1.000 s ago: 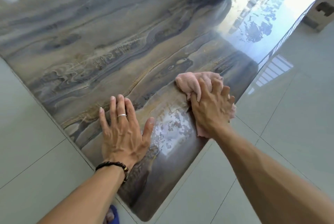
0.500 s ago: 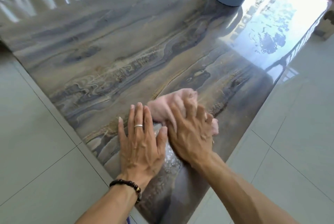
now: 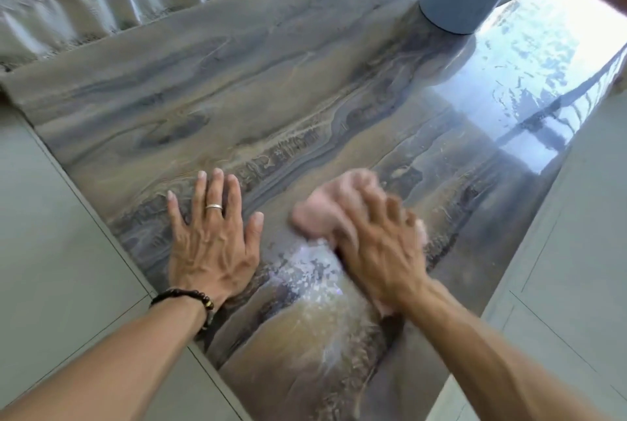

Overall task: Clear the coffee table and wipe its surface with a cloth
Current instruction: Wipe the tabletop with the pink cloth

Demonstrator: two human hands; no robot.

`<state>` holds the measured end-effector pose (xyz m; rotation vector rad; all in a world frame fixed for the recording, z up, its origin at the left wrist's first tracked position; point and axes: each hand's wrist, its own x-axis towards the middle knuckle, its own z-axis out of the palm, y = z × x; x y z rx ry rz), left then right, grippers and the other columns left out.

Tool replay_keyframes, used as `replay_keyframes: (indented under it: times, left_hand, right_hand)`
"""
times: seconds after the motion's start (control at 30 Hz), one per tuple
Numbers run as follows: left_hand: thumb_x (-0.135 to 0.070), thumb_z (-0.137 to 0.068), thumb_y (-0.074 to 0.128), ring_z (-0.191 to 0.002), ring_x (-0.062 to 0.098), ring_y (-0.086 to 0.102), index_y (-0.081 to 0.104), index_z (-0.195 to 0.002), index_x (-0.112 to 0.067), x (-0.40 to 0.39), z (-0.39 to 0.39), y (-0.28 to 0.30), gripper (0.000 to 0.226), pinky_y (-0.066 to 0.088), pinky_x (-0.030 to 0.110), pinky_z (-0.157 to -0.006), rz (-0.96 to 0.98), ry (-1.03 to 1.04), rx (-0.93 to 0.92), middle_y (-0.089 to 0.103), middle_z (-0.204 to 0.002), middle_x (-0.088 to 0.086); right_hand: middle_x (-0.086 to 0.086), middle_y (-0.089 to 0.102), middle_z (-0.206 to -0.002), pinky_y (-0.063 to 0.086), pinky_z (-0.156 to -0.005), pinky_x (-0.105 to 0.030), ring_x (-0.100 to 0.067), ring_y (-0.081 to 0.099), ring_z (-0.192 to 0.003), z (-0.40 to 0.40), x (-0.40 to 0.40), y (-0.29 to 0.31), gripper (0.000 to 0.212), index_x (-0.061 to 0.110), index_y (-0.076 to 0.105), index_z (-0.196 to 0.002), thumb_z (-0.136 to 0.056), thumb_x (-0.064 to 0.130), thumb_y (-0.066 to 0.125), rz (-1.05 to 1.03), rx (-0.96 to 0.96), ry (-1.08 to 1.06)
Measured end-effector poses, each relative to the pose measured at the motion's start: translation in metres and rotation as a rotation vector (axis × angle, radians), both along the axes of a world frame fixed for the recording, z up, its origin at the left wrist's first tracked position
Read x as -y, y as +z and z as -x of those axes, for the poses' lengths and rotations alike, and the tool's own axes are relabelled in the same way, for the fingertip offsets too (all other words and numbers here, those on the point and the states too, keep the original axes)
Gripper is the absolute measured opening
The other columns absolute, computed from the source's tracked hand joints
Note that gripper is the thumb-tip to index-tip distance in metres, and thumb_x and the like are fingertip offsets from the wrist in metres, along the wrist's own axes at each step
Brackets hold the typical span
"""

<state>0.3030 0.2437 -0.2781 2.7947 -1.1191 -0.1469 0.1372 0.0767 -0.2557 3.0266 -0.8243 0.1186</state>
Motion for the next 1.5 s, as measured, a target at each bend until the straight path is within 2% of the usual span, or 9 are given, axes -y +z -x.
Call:
replay_keyframes:
  times: [0.13, 0.3, 0.47, 0.63, 0.8, 1.0, 1.17, 1.37, 1.5]
  left_hand:
    - [-0.048, -0.096, 0.013, -0.146, 0.030, 0.014, 0.028, -0.148, -0.006, -0.002, -0.002, -0.002, 0.068, 0.006, 0.062, -0.114, 0.025, 0.001, -0.005, 0.022, -0.157, 0.012]
    - [-0.050, -0.097, 0.009, -0.145, 0.032, 0.017, 0.033, -0.145, -0.003, -0.003, -0.005, 0.002, 0.072, 0.008, 0.065, -0.112, 0.025, -0.021, -0.023, 0.026, -0.154, 0.016]
    - [-0.050, -0.097, 0.012, -0.145, 0.032, 0.016, 0.032, -0.146, -0.003, -0.001, -0.002, 0.000, 0.070, 0.007, 0.064, -0.112, 0.021, -0.028, -0.035, 0.025, -0.155, 0.016]
    - [-0.054, -0.096, 0.004, -0.146, 0.032, 0.012, 0.030, -0.145, 0.001, -0.003, -0.005, 0.007, 0.078, 0.003, 0.060, -0.114, 0.141, -0.012, -0.103, 0.012, -0.156, 0.021]
    - [-0.053, -0.096, 0.009, -0.146, 0.032, 0.004, 0.020, -0.148, 0.001, -0.006, -0.020, 0.015, 0.076, 0.007, 0.055, -0.116, 0.235, 0.005, -0.108, 0.000, -0.158, 0.019]
    - [-0.053, -0.095, 0.011, -0.145, 0.035, 0.012, 0.032, -0.144, 0.001, -0.006, -0.106, 0.005, 0.075, 0.002, 0.063, -0.112, 0.093, 0.077, 0.028, 0.019, -0.156, 0.020]
    - [-0.059, -0.093, 0.012, -0.145, 0.036, 0.003, 0.025, -0.148, -0.009, -0.003, -0.123, -0.004, 0.076, 0.000, 0.065, -0.112, -0.008, 0.127, 0.007, 0.017, -0.157, 0.015]
    - [-0.054, -0.094, 0.016, -0.145, 0.038, 0.011, 0.032, -0.147, -0.008, -0.008, -0.123, 0.001, 0.072, 0.005, 0.064, -0.112, -0.012, 0.130, -0.031, 0.024, -0.156, 0.015]
    - [-0.054, -0.094, 0.018, -0.145, 0.037, 0.010, 0.030, -0.147, -0.008, -0.003, -0.125, 0.004, 0.071, 0.005, 0.064, -0.112, -0.024, 0.124, -0.036, 0.023, -0.156, 0.016]
  right_hand:
    - [-0.012, 0.029, -0.139, 0.030, -0.095, -0.052, -0.035, 0.033, -0.120, -0.066, -0.005, -0.002, 0.044, 0.029, 0.039, -0.132, -0.094, 0.051, 0.035, -0.103, 0.087, -0.419]
    - [-0.007, 0.040, -0.150, 0.038, -0.088, -0.047, -0.037, 0.044, -0.123, -0.043, -0.032, -0.002, 0.053, 0.029, 0.040, -0.146, -0.101, 0.051, 0.021, -0.041, -0.027, 0.193]
    - [-0.010, 0.038, -0.136, 0.033, -0.087, -0.047, -0.036, 0.041, -0.110, -0.087, -0.006, -0.002, 0.052, 0.026, 0.037, -0.142, -0.096, 0.049, 0.033, -0.048, 0.049, -0.318]
    - [-0.004, 0.042, -0.146, 0.041, -0.089, -0.046, -0.034, 0.048, -0.115, -0.067, -0.023, 0.006, 0.053, 0.031, 0.044, -0.143, -0.098, 0.054, 0.029, -0.086, -0.017, 0.204]
    - [-0.009, 0.026, -0.151, 0.030, -0.098, -0.051, -0.037, 0.035, -0.121, -0.129, -0.018, -0.002, 0.053, 0.033, 0.026, -0.147, -0.097, 0.051, 0.030, -0.146, 0.044, -0.383]
    - [-0.006, 0.041, -0.148, 0.042, -0.084, -0.044, -0.033, 0.048, -0.111, -0.096, -0.018, 0.003, 0.055, 0.031, 0.041, -0.144, -0.095, 0.055, 0.034, -0.031, 0.005, 0.196]
    - [-0.009, 0.033, -0.148, 0.032, -0.096, -0.051, -0.038, 0.036, -0.123, -0.182, -0.008, -0.006, 0.049, 0.034, 0.039, -0.139, -0.093, 0.052, 0.040, -0.077, 0.056, -0.345]
    - [-0.006, 0.043, -0.149, 0.036, -0.088, -0.044, -0.034, 0.047, -0.117, -0.148, -0.017, 0.003, 0.054, 0.035, 0.049, -0.140, -0.092, 0.057, 0.038, -0.046, -0.009, 0.165]
    - [-0.009, 0.030, -0.147, 0.030, -0.094, -0.048, -0.036, 0.036, -0.118, -0.215, 0.035, 0.002, 0.045, 0.035, 0.038, -0.136, -0.094, 0.050, 0.037, -0.098, 0.026, -0.291]
